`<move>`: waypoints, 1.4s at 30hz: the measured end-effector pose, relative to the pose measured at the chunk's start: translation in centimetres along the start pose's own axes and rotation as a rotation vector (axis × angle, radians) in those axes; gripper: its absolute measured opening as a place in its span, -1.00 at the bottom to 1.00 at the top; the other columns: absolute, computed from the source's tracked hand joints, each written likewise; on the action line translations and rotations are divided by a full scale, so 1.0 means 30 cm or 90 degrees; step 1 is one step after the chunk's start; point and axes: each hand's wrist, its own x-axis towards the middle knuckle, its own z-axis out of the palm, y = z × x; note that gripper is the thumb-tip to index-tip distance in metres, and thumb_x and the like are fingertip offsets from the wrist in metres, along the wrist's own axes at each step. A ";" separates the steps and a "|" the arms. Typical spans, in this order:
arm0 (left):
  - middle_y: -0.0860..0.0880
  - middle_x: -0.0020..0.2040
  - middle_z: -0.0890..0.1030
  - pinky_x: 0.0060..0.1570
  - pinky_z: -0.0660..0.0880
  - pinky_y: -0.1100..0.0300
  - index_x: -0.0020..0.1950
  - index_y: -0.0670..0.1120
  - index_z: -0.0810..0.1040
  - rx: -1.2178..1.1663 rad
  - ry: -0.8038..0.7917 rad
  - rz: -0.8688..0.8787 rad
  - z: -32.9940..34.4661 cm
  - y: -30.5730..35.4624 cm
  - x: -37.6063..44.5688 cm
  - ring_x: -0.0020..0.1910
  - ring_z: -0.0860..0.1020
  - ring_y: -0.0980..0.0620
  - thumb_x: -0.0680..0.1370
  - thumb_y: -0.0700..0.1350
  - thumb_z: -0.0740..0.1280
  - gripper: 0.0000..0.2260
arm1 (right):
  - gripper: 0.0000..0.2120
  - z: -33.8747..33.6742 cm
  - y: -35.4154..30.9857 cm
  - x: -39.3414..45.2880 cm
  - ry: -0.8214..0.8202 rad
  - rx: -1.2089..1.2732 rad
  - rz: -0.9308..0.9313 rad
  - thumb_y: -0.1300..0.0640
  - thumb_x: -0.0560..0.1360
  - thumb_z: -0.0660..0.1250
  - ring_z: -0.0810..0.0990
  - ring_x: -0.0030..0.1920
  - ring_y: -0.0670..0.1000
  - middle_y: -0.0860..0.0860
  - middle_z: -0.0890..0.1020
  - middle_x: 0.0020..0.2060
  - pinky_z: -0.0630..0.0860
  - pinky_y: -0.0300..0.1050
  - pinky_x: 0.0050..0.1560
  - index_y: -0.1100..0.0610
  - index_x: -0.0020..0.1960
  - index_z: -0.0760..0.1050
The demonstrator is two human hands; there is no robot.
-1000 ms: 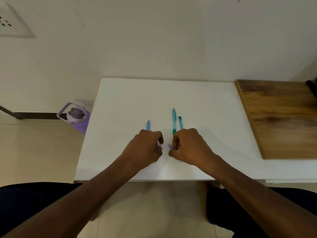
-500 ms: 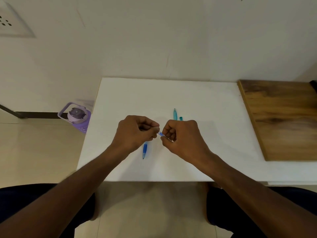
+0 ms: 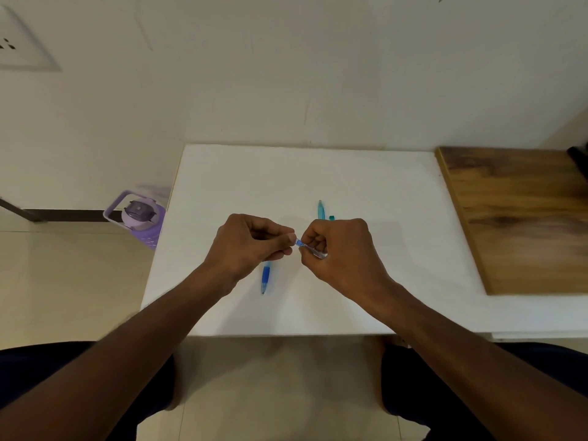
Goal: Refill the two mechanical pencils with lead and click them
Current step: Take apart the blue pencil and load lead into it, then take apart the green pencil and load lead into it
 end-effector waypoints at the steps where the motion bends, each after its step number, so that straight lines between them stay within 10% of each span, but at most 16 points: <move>1: 0.00 -0.14 0.80 -0.06 0.71 0.25 0.06 -0.03 0.79 0.002 0.000 0.001 -0.001 0.000 0.000 -0.12 0.79 0.02 0.53 -0.08 0.58 -0.87 | -0.80 -0.001 -0.001 0.001 -0.002 -0.004 -0.004 -0.05 0.50 0.54 0.68 -0.23 -0.03 -0.06 0.72 -0.24 0.65 -0.20 0.05 0.08 -0.01 0.69; 8: 0.11 -0.05 0.80 -0.05 0.70 0.28 0.18 0.02 0.78 0.035 -0.001 0.056 0.054 -0.003 0.000 -0.06 0.77 0.13 0.59 -0.05 0.52 -0.82 | -0.86 -0.019 0.016 -0.013 0.041 0.039 0.031 0.01 0.45 0.59 0.68 -0.30 -0.12 -0.12 0.71 -0.30 0.65 -0.25 -0.04 0.04 -0.07 0.71; 12: 0.27 -0.01 0.71 -0.01 0.56 0.50 0.32 0.16 0.69 0.265 0.043 0.190 0.065 0.006 0.002 -0.07 0.67 0.38 0.61 0.06 0.48 -0.73 | -0.87 -0.092 0.112 0.024 0.068 -0.002 0.098 -0.01 0.42 0.60 0.65 -0.34 -0.21 -0.20 0.66 -0.35 0.65 -0.23 -0.12 -0.03 -0.15 0.67; 15: 0.21 0.00 0.72 0.13 0.62 0.29 0.30 0.09 0.69 0.407 0.036 0.259 0.060 0.011 0.012 -0.07 0.68 0.30 0.62 0.05 0.47 -0.75 | -0.85 -0.161 0.233 0.059 0.102 -0.029 0.183 0.02 0.45 0.59 0.69 -0.31 -0.09 -0.08 0.70 -0.31 0.68 -0.11 -0.07 0.06 -0.13 0.67; 25: 0.18 -0.09 0.69 0.02 0.67 0.03 0.04 0.09 0.70 0.535 -0.044 0.209 0.064 -0.007 -0.005 -0.12 0.66 0.17 0.63 0.00 0.44 -0.95 | -0.78 -0.161 0.354 0.067 0.100 -0.196 0.231 -0.02 0.56 0.48 0.68 -0.20 0.05 0.04 0.69 -0.19 0.67 -0.01 -0.12 0.14 -0.03 0.62; 34: 0.22 -0.07 0.64 -0.03 0.62 0.18 0.12 0.08 0.69 0.552 0.010 0.198 0.031 0.020 -0.009 -0.09 0.64 0.15 0.64 0.07 0.43 -0.88 | -0.86 -0.007 0.169 0.082 0.009 -0.050 0.095 0.00 0.52 0.54 0.66 -0.29 -0.13 -0.10 0.71 -0.23 0.57 -0.38 -0.18 0.02 0.02 0.65; 42: 0.24 -0.10 0.61 -0.06 0.61 0.19 0.10 0.08 0.67 0.544 0.031 0.198 0.001 0.002 -0.011 -0.17 0.59 0.20 0.64 0.09 0.43 -0.88 | -0.89 0.000 0.158 0.107 -0.038 -0.135 0.120 0.12 0.55 0.49 0.67 -0.08 -0.01 0.02 0.71 -0.09 0.63 -0.14 0.09 0.13 0.04 0.66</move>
